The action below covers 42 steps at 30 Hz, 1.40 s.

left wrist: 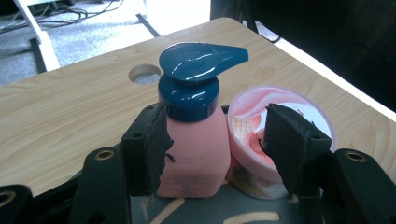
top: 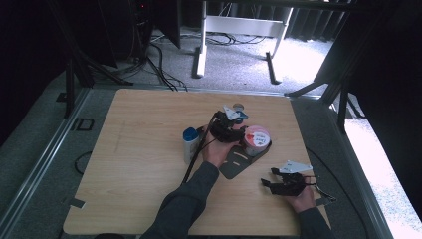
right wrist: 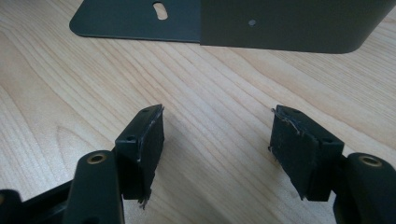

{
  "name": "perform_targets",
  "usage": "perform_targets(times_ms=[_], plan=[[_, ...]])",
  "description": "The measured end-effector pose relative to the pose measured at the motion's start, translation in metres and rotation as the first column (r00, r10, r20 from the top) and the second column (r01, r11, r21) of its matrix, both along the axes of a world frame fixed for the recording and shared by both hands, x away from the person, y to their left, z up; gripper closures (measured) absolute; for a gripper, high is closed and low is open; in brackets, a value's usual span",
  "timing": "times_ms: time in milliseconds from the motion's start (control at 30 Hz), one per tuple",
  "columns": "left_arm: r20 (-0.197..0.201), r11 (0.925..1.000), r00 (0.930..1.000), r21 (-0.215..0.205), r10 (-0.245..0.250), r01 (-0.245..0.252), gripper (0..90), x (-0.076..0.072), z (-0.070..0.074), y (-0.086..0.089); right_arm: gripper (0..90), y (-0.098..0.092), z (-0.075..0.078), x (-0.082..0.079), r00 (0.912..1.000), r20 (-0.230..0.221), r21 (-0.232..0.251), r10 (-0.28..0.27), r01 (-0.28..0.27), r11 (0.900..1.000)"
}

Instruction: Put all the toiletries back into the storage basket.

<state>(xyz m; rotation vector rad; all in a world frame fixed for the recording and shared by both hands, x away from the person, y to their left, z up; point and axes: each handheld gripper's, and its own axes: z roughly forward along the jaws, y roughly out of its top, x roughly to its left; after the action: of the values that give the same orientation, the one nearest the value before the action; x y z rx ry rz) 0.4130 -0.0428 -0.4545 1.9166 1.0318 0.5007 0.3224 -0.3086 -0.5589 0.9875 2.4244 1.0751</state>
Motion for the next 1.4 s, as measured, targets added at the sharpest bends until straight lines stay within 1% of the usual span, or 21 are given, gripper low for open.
perform_targets(times_ms=[100,133,200,267,400,433,467,533,633,667,900,967,1033,1200,1233,1333,1367,1400], plan=[[0.004,0.9999,0.9999,0.002,-0.012,0.012,42.0,-0.003,0.001,0.001,34.6,0.000,0.000,0.000,1.0000,0.001,0.000,0.000,0.000,1.000],[0.006,0.9996,0.9996,0.000,-0.028,0.028,42.4,-0.005,0.003,0.001,34.7,0.000,0.000,0.000,1.0000,0.001,0.000,0.000,0.000,1.000],[0.008,0.9990,0.9990,0.005,-0.044,0.044,42.5,-0.008,0.004,0.002,34.6,0.000,0.000,0.000,1.0000,0.001,0.000,0.001,-0.001,1.000],[0.003,0.9978,0.9979,0.015,-0.065,0.065,42.5,-0.010,0.005,0.001,34.6,0.000,0.000,0.000,1.0000,0.001,0.000,0.000,0.000,1.000],[-0.002,0.9927,0.9934,0.039,-0.115,0.115,43.8,-0.015,0.006,0.000,34.6,0.000,0.000,0.000,1.0000,0.000,0.000,0.000,0.000,1.000],[-0.002,0.9927,0.9934,0.039,-0.115,0.115,43.9,-0.015,0.006,0.000,34.6,0.000,0.000,0.000,1.0000,0.000,0.000,0.000,0.000,1.000],[-0.001,0.9892,0.9902,0.044,-0.140,0.140,43.9,-0.018,0.007,0.000,34.6,0.000,0.000,0.000,1.0000,0.002,-0.001,0.001,-0.001,1.000],[-0.002,0.9859,0.9872,0.050,-0.160,0.160,43.9,-0.021,0.010,0.000,34.6,0.000,0.000,0.000,1.0000,0.001,0.000,0.001,-0.001,1.000],[0.003,0.9825,0.9834,0.043,-0.182,0.181,44.2,-0.024,0.013,0.002,34.7,0.000,0.000,0.000,1.0000,0.002,0.000,0.001,-0.001,1.000],[0.006,0.9813,0.9824,0.049,-0.187,0.186,44.2,-0.024,0.014,0.004,34.7,0.000,0.000,0.000,1.0000,0.002,-0.001,0.001,-0.001,1.000],[0.023,0.9758,0.9763,0.043,-0.215,0.214,42.5,-0.029,0.022,0.015,34.7,0.000,0.000,0.000,1.0000,0.001,0.000,0.000,0.000,1.000],[0.030,0.9729,0.9732,0.048,-0.228,0.226,42.3,-0.031,0.024,0.019,34.6,0.000,0.000,0.000,1.0000,0.001,0.001,-0.001,0.001,1.000],[0.032,0.9711,0.9717,0.054,-0.234,0.232,42.3,-0.032,0.026,0.022,34.6,0.000,0.000,0.000,1.0000,0.001,0.002,-0.001,0.001,1.000],[0.033,0.9685,0.9692,0.058,-0.244,0.242,42.2,-0.034,0.030,0.028,34.6,0.000,0.000,0.000,1.0000,0.001,0.000,0.000,0.000,1.000],[0.039,0.9678,0.9688,0.071,-0.245,0.242,42.2,-0.035,0.032,0.030,34.6,0.000,0.000,0.000,1.0000,0.002,0.000,0.000,0.000,1.000],[0.041,0.9674,0.9684,0.074,-0.246,0.242,42.1,-0.035,0.033,0.031,34.6,0.000,0.000,0.000,1.0000,0.002,0.000,0.000,0.000,1.000],[0.048,0.9671,0.9681,0.080,-0.246,0.242,42.1,-0.036,0.034,0.033,34.6,0.000,0.000,0.000,1.0000,0.002,0.000,0.000,0.000,1.000],[0.049,0.9656,0.9669,0.085,-0.251,0.246,42.3,-0.036,0.035,0.034,34.6,0.000,0.000,0.000,1.0000,0.002,0.000,0.000,0.000,1.000]])
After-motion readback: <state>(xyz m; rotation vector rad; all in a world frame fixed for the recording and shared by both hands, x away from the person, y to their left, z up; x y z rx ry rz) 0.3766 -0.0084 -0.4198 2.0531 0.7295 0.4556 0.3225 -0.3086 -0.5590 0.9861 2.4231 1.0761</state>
